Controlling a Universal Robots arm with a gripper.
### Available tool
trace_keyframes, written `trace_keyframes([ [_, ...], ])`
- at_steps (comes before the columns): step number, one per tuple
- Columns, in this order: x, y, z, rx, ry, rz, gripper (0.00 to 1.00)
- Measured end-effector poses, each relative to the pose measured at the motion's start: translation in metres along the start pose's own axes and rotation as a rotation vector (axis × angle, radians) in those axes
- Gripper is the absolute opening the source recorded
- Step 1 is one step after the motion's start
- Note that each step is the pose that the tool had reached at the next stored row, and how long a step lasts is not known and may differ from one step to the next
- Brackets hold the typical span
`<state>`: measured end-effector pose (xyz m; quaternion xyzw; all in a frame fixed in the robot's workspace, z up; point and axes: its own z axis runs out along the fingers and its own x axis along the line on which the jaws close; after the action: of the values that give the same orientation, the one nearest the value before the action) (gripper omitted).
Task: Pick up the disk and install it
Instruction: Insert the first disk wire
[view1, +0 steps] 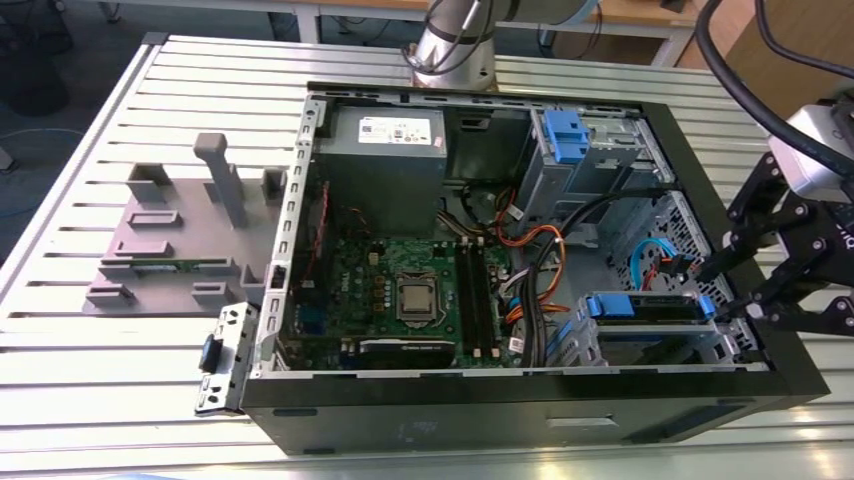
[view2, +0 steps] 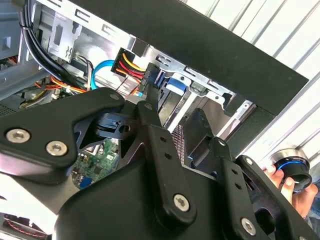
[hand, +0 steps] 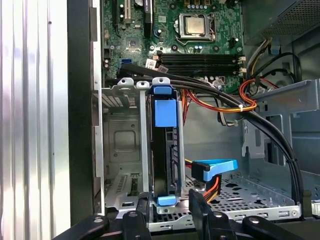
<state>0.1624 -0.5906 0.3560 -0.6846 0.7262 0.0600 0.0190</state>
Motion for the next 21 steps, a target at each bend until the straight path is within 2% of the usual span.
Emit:
trace_keyframes([
  [21, -0.0064, -0.0071, 0.0022, 0.0000, -0.0001, 0.000, 0.47],
])
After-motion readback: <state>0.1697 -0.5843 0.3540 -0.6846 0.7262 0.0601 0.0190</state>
